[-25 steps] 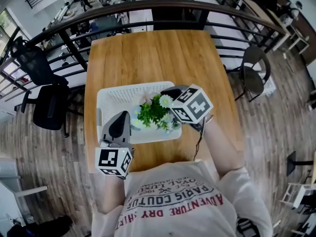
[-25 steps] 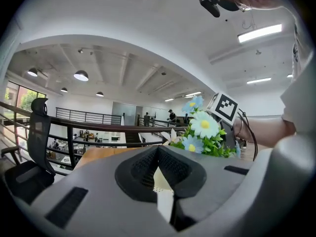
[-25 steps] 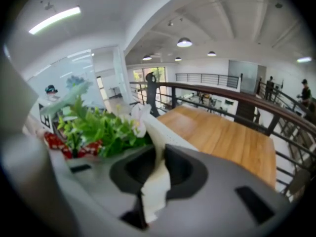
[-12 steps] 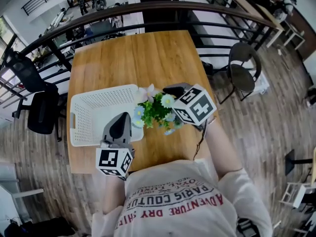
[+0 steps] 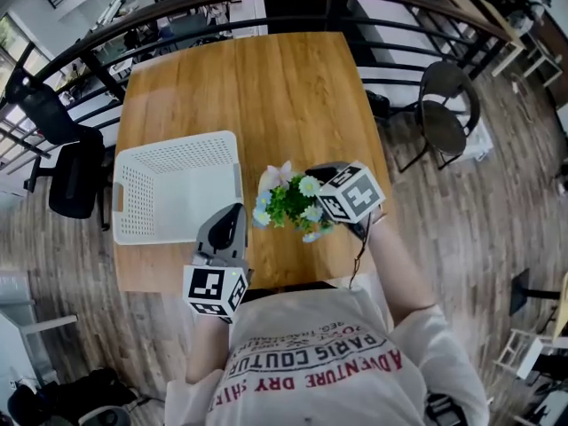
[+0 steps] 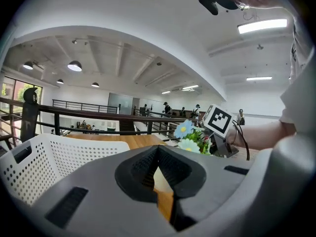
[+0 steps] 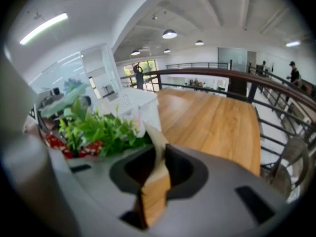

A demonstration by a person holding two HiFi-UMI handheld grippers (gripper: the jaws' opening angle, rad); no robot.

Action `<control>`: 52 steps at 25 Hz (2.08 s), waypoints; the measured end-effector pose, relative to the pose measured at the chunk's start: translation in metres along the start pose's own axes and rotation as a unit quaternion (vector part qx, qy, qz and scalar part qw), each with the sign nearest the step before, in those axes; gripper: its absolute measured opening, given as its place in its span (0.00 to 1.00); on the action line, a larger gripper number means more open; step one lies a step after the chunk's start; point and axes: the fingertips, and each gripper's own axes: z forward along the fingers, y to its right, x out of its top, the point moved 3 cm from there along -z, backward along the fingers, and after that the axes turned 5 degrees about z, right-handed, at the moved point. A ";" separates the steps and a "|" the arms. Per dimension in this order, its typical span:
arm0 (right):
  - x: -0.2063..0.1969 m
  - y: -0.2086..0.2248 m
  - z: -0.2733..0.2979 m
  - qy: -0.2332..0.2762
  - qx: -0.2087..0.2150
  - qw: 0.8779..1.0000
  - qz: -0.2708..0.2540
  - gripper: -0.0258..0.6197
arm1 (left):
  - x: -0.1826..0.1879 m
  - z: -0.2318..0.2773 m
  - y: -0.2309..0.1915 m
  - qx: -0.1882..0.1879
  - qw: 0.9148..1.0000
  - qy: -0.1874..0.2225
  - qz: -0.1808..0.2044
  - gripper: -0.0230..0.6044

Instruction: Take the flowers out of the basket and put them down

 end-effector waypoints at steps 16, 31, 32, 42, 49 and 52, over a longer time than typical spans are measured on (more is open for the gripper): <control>-0.088 0.029 0.094 -0.111 -0.013 0.992 0.057 0.18 | -0.038 -0.008 -0.002 0.017 0.999 -0.042 -0.018 0.08; -0.104 0.040 0.108 -0.106 -0.021 0.986 0.127 0.26 | -0.036 -0.016 -0.012 0.025 0.999 -0.044 -0.017 0.08; -0.104 0.042 0.108 -0.106 -0.031 0.987 0.116 0.32 | -0.035 -0.016 -0.013 0.025 0.999 -0.044 -0.016 0.08; -0.079 0.030 0.080 -0.074 -0.096 0.988 0.091 0.37 | -0.018 -0.030 -0.046 0.023 0.999 -0.026 -0.009 0.08; -0.006 0.016 0.017 0.077 -0.168 0.975 0.127 0.11 | 0.008 -0.038 -0.081 0.014 1.000 0.002 0.007 0.08; 0.021 -0.003 0.002 0.125 -0.183 0.968 0.115 0.10 | 0.012 -0.044 -0.094 0.006 1.000 0.007 0.010 0.08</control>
